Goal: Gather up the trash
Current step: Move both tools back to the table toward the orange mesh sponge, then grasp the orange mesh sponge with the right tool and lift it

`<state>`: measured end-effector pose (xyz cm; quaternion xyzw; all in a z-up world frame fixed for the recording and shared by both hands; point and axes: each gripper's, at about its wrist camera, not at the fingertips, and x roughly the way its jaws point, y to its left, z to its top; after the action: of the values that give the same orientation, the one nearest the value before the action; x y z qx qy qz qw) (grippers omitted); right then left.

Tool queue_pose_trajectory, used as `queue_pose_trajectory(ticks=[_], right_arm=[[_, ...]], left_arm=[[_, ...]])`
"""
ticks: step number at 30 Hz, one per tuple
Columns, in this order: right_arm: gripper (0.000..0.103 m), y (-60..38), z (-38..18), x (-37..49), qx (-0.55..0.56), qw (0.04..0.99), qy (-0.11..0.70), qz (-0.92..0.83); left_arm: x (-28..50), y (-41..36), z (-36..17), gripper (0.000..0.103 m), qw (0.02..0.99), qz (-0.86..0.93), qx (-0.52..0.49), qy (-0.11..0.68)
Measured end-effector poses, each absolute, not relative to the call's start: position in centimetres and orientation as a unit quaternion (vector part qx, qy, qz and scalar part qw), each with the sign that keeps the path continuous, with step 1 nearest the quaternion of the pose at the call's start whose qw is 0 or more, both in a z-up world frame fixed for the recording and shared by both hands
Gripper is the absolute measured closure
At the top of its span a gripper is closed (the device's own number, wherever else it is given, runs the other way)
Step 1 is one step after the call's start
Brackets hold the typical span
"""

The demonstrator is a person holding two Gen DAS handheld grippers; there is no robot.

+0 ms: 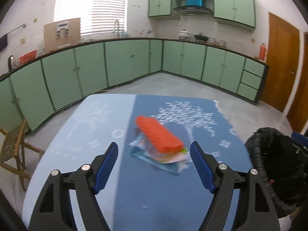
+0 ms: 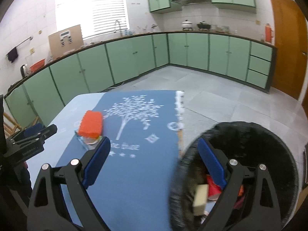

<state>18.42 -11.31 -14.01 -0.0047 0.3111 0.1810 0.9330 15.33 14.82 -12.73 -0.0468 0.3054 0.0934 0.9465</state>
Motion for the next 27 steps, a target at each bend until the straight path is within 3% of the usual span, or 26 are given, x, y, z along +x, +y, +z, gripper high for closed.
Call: queue_pose_trajectory(ticks=[27], right_arm=[[0.019,5.6,-19.7,25.4,-0.051,0.891,0.354,0.279]], left_arm=[[17.6,23.9,-17.8,0.028,0.927,0.155,-0.075,0.334]])
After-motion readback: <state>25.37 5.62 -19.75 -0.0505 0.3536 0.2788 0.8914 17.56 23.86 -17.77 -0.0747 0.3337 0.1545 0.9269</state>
